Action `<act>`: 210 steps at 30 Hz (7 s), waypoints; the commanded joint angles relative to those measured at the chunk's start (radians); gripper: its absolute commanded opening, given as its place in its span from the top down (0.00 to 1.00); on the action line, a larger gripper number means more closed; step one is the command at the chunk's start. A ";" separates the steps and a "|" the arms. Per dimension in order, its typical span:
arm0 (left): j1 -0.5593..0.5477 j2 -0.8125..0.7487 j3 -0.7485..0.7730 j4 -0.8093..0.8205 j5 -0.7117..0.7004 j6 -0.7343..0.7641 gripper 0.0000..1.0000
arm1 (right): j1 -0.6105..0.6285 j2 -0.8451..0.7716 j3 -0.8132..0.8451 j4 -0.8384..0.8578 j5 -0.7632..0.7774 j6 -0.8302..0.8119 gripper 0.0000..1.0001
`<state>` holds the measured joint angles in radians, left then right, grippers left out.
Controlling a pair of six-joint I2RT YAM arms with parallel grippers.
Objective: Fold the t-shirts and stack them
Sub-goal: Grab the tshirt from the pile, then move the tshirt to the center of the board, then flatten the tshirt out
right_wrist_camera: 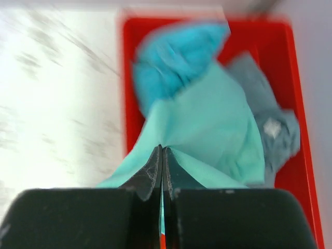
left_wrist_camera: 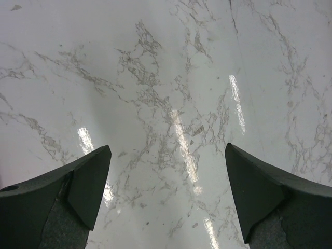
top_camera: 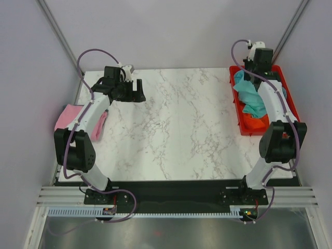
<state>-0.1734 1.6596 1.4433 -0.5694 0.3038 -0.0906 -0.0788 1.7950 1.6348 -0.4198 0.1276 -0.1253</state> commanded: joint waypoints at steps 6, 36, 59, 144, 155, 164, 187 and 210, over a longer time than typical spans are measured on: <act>0.002 -0.037 0.062 0.005 -0.215 0.017 0.01 | 0.233 -0.169 0.325 -0.022 -0.455 0.035 1.00; 0.003 -0.063 0.068 -0.007 -0.330 0.008 0.01 | 0.376 -0.108 0.566 0.216 -0.738 0.473 1.00; 0.009 -0.054 0.062 -0.018 -0.405 0.006 0.01 | 0.366 -0.431 -0.031 0.069 -0.649 0.313 1.00; -0.164 0.140 -0.072 -0.040 0.043 -0.040 0.01 | 0.475 -0.131 -0.647 -0.136 -0.490 -0.527 0.52; -0.164 0.132 -0.073 -0.040 0.014 -0.041 0.02 | 0.484 -0.100 -0.650 -0.119 -0.488 -0.511 0.68; -0.166 0.132 -0.069 -0.038 0.011 -0.044 0.02 | 0.505 -0.103 -0.661 -0.152 -0.505 -0.517 0.65; -0.169 0.101 -0.093 -0.032 0.003 -0.041 0.04 | 0.510 -0.206 -0.222 -0.295 -0.353 -0.505 0.96; -0.196 0.092 -0.262 -0.014 0.158 -0.086 0.38 | 0.455 -0.249 -0.236 -0.226 -0.263 -0.419 1.00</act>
<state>-0.3626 1.8061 1.2510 -0.5907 0.4133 -0.1616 0.4076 1.6100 1.3674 -0.6987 -0.1677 -0.5941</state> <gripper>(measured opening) 0.618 0.010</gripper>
